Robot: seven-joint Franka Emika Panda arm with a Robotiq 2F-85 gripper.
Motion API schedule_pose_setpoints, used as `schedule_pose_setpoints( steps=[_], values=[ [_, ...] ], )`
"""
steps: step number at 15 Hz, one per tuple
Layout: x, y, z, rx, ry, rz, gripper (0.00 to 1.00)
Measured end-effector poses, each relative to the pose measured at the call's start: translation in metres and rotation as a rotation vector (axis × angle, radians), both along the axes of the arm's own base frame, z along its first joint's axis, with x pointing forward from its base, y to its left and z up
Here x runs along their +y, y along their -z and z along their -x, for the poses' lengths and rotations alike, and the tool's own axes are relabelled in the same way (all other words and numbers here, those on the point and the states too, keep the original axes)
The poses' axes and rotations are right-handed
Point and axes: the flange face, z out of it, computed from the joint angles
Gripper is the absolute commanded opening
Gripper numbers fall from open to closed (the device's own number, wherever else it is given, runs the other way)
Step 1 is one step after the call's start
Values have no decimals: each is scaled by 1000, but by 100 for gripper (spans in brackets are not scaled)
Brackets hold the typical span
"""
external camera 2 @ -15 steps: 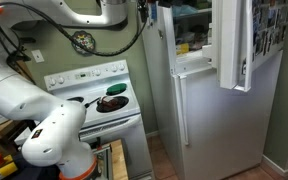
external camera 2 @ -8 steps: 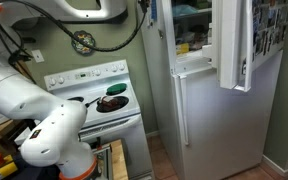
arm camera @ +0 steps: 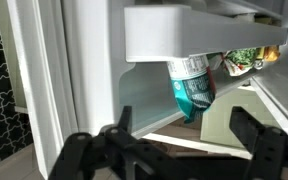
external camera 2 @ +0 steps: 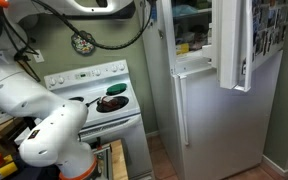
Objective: Move the white and green pack to the bottom shelf on the fridge door.
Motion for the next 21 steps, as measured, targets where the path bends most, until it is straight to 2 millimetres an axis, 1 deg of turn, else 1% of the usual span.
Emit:
schedule_pose_setpoints(
  steps=[3, 6, 9, 21],
  values=[
    [-1, 4, -11, -51, 36, -33, 100],
    [2, 7, -20, -84, 53, -50, 100],
    [4, 7, -26, -89, 48, -58, 100],
    [6, 4, -25, -91, 35, -69, 100]
  ],
)
